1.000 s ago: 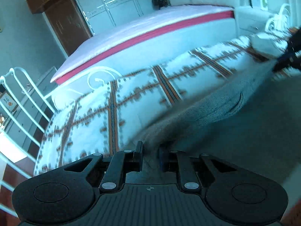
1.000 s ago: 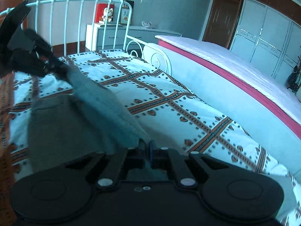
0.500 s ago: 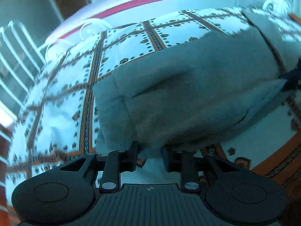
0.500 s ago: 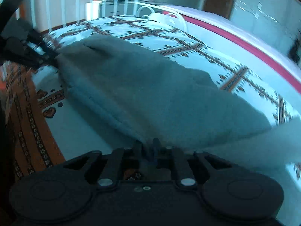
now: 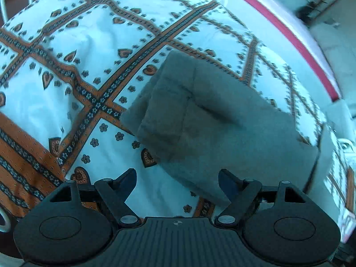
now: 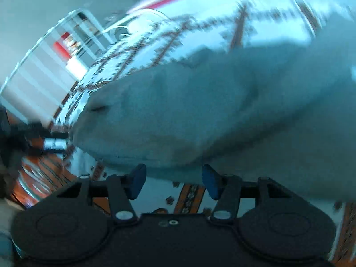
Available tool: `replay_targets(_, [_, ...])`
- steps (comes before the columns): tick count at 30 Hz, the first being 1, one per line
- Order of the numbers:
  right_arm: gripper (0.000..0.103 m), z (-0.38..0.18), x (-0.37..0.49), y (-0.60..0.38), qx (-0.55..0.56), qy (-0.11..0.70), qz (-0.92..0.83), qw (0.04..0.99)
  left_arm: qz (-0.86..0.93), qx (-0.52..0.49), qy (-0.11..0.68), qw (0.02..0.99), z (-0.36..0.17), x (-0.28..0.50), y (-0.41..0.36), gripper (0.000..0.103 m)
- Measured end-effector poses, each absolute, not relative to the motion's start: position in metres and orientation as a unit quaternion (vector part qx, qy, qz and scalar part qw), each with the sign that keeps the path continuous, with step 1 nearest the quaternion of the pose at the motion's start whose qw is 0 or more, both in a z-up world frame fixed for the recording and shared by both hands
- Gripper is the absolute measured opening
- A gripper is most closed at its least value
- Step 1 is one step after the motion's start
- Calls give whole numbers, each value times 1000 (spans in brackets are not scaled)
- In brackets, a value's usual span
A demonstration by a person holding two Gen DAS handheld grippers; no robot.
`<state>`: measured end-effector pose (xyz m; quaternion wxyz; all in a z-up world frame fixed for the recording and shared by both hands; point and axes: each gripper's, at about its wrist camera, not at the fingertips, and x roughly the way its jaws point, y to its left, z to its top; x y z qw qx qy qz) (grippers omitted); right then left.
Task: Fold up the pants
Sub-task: 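Lift the waistband with both tools and fold it over toward the hem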
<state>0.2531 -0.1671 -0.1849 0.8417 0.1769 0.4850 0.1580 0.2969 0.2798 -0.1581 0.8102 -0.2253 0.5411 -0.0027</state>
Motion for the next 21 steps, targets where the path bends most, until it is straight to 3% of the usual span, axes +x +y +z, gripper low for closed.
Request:
replay_targets(1, [48, -187, 254, -169, 188, 487, 152, 839, 0, -226, 535, 814, -161, 297, 277, 80])
replay_targets(2, [47, -188, 255, -168, 189, 489, 149, 838, 1, -229, 525, 820, -163, 297, 274, 73])
replay_targets(3, [46, -189, 256, -167, 193, 489, 146, 838, 1, -228, 514, 827, -163, 296, 271, 54])
replay_targets(4, [45, -190, 258, -168, 199, 489, 143, 837, -2, -223, 510, 831, -162, 297, 268, 47])
replay_targets(9, [41, -202, 274, -173, 267, 520, 119, 802, 3, -195, 491, 849, -157, 301, 259, 31])
replay_targets(11, [39, -207, 278, -178, 304, 525, 102, 789, 3, -182, 476, 860, -152, 300, 262, 26])
replay_targets(13, [30, -214, 281, -183, 323, 531, 81, 779, 1, -183, 466, 866, -148, 298, 264, 25])
replay_targets(15, [4, -218, 283, -185, 334, 537, 60, 772, -2, -184, 463, 867, -148, 299, 266, 25])
replay_targets(21, [0, -209, 275, -175, 330, 505, 72, 795, 9, -194, 445, 874, -145, 304, 278, 19])
